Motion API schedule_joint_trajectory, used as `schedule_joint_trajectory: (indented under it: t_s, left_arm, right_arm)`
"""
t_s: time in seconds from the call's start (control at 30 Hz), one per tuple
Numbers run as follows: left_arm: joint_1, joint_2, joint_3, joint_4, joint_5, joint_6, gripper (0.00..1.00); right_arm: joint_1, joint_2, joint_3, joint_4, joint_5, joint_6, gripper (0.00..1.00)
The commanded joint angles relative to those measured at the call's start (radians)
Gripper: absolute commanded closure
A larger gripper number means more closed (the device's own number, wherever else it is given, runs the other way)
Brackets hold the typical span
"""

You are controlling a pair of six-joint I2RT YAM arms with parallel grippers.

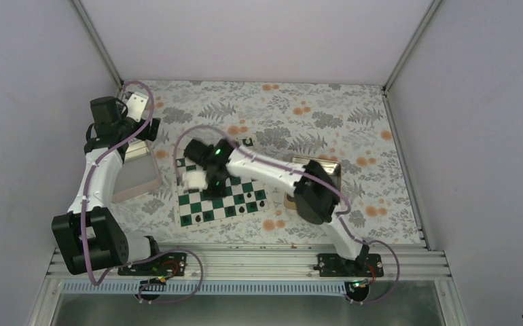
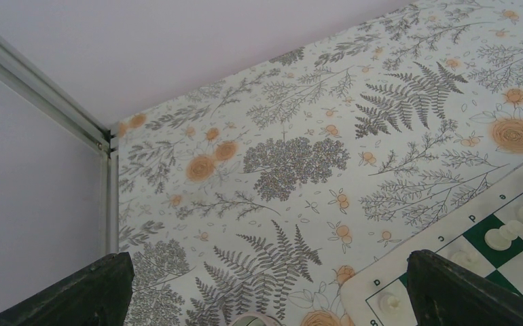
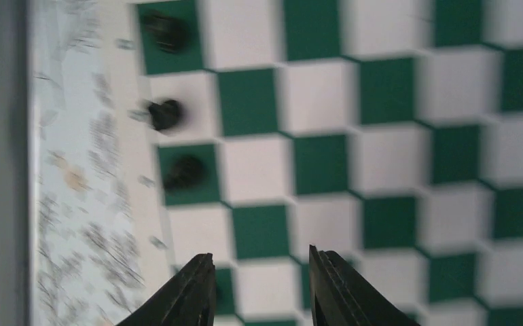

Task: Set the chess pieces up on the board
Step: Place the chess piece on the chessboard, then pick up the chess piece from the storage box.

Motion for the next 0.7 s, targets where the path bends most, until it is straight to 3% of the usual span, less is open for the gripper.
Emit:
schedule_joint_trajectory:
  t_s: [0.0,0.23,0.33,0.67]
  left_arm:
    - [0.005,-0.016,-0.005,0.007,0.004,0.012,0.00]
    - [0.005,-0.006,-0.004,0.010,0.001,0.013,0.00]
    - [0.005,-0.008,-0.007,0.011,-0.002,0.014,0.00]
    - [0.006,0.008,0.000,0.011,-0.012,0.014,0.00]
  right_arm:
    - [-0.240,-0.144,0.075,-0.058,0.069,0.020,0.63]
    - [-0.634,-0.291,-0.113,-0.051,0.115,-0.003,0.63]
    - [-0.739,-0.354,-0.264,-0.029,0.114,-0.019,0.64]
    - [-0.718,-0.543,-0.676,0.035,0.063,-0.004,0.68]
